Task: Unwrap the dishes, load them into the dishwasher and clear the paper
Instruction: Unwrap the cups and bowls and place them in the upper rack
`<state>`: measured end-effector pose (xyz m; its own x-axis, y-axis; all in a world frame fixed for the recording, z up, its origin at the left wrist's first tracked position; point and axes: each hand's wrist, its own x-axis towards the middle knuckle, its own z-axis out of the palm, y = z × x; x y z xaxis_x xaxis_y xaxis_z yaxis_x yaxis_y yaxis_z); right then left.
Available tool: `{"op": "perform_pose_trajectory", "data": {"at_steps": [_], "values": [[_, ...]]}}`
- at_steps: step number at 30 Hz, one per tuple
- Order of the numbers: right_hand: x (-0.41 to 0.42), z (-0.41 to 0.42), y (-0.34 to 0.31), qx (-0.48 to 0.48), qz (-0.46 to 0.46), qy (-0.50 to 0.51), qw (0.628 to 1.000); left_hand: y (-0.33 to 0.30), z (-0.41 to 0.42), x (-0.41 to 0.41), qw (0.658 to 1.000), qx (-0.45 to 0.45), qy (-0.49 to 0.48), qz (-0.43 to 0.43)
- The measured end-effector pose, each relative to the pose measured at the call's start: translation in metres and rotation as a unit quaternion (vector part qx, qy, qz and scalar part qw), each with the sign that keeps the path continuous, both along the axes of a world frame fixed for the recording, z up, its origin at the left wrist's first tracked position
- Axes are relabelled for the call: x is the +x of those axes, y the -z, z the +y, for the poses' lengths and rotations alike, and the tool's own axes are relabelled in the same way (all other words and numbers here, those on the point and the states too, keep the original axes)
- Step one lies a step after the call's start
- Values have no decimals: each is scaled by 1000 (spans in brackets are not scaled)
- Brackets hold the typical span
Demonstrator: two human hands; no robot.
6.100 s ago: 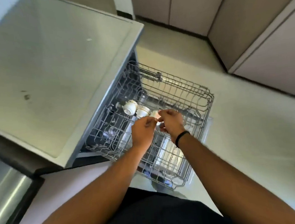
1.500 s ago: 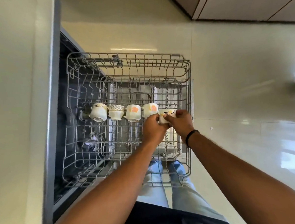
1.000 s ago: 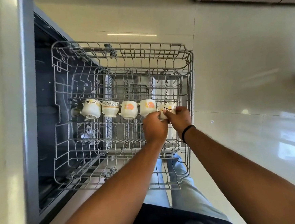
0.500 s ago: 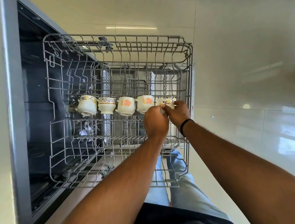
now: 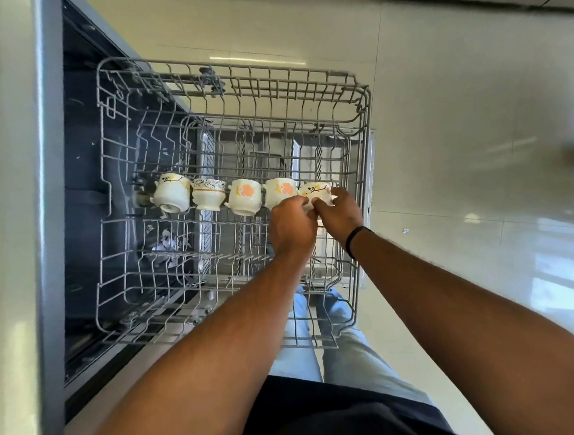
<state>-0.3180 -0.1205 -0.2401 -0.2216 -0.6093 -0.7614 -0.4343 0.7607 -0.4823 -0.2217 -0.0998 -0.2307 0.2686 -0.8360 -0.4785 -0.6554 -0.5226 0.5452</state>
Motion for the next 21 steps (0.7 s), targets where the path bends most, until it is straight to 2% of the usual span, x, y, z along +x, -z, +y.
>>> {"op": "perform_pose_trajectory", "data": {"at_steps": [7, 11, 15, 21], "values": [[-1, 2, -49, -31, 34, -75, 996, -42, 8, 20, 999, -22, -29, 4], [-4, 10, -84, -70, 42, -98, 992, -72, 16, 28, 997, -44, -41, 49], [-2, 18, -121, -111, 9, -123, 986, -104, 27, 32, 992, -69, -77, 78], [16, 29, -164, -119, -88, -164, 975, -142, 54, 36, 973, -104, -174, 114]]}}
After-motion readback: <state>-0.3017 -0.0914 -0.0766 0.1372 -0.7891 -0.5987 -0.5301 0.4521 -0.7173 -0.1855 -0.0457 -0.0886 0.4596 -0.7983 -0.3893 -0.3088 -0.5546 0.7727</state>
